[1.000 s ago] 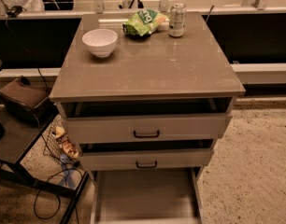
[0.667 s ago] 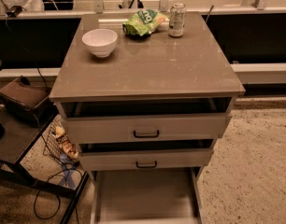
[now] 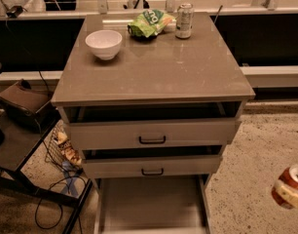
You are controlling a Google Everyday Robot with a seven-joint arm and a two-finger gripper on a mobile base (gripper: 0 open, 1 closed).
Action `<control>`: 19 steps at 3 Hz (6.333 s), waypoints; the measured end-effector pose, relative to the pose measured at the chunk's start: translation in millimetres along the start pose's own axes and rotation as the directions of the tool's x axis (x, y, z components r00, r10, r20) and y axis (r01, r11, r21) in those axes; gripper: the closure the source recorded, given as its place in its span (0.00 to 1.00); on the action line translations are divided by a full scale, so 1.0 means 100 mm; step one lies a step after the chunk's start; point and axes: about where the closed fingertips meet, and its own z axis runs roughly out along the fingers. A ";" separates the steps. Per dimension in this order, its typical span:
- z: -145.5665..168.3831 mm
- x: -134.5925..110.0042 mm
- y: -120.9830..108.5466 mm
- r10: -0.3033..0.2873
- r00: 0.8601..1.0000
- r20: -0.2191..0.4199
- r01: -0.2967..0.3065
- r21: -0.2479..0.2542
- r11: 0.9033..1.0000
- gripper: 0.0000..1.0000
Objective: Place coke can into bottom drawer
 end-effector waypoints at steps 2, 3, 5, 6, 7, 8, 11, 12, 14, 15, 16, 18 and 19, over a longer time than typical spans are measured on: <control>0.45 1.58 0.66 -0.032 0.995 0.092 0.061 -0.332 0.941 1.00; 0.72 2.04 0.95 -0.044 0.996 0.083 0.075 -0.427 0.901 1.00; 1.03 2.25 1.01 -0.062 0.993 0.097 0.099 -0.438 0.894 1.00; 1.57 2.72 1.01 -0.084 0.993 0.081 0.111 -0.437 0.893 1.00; 2.38 3.34 1.03 -0.114 0.993 0.039 0.119 -0.454 0.883 1.00; 2.76 3.62 1.08 -0.125 0.991 0.037 0.128 -0.484 0.866 1.00; 3.38 4.00 1.96 -0.090 0.983 0.160 0.175 -0.659 0.732 1.00; 3.58 4.37 2.15 -0.111 0.987 0.113 0.159 -0.671 0.724 1.00; 4.00 5.21 2.59 -0.112 0.992 0.063 0.124 -0.701 0.702 1.00; 4.02 5.21 2.60 -0.114 0.992 0.061 0.124 -0.702 0.702 0.82; 4.02 5.20 2.61 -0.114 0.992 0.061 0.124 -0.702 0.702 0.59; 4.03 5.20 2.62 -0.113 0.992 0.061 0.123 -0.703 0.701 0.12; 4.03 5.20 2.64 -0.111 0.992 0.061 0.122 -0.705 0.699 0.00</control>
Offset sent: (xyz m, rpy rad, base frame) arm -0.0274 0.1044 -0.2311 0.0740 -0.0991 0.5096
